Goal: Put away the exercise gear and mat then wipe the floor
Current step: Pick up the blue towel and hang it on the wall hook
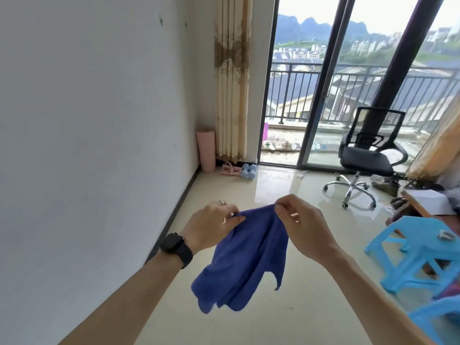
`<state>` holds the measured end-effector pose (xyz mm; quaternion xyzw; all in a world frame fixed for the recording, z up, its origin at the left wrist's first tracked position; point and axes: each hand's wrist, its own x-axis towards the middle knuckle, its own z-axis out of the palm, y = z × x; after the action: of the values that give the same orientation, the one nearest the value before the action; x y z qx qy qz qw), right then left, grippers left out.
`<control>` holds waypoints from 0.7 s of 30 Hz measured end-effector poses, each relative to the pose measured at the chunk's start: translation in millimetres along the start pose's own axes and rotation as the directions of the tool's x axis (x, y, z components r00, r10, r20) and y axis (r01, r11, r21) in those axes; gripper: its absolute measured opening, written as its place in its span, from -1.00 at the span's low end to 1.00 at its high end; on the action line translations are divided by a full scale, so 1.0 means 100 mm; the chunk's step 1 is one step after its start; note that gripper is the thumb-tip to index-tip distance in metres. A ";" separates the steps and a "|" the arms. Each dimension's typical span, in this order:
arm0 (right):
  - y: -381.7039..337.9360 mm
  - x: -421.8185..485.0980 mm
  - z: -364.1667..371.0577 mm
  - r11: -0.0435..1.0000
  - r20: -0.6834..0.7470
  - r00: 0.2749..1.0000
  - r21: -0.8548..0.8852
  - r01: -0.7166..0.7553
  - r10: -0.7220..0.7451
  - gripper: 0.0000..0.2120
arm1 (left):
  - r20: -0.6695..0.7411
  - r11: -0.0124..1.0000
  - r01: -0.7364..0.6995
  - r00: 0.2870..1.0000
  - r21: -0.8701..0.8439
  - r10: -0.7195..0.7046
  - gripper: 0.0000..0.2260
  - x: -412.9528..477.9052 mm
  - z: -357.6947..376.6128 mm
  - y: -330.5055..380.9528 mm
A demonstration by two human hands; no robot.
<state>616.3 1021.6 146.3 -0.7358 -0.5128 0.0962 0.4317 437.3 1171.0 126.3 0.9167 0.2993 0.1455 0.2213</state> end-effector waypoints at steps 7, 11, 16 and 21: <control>1.03 1.24 -0.06 0.982 0.023 0.982 -0.008 -0.186 0.186 -0.85 | 0.095 1.000 0.000 0.995 0.009 -0.001 -0.83 1.73 0.33 -0.35; 1.69 2.07 -0.17 0.977 -0.044 0.977 0.033 -0.209 0.211 -0.87 | 0.040 0.997 -0.012 0.999 0.081 0.009 -0.83 2.76 0.43 -0.39; 2.29 3.31 -0.28 0.990 -0.064 0.993 0.113 -0.088 0.096 -0.84 | 0.044 0.978 0.122 0.990 0.168 -0.131 -0.81 4.12 0.70 -0.53; 2.80 4.43 -0.46 0.979 -0.045 0.991 0.164 -0.117 0.126 -0.81 | -0.018 0.980 0.195 0.981 0.045 -0.194 -0.86 5.14 0.73 -0.55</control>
<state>1033.3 1339.2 101.9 -0.7308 -0.4451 0.1433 0.4972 839.9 1502.1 105.3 0.8869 0.3922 0.1225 0.2112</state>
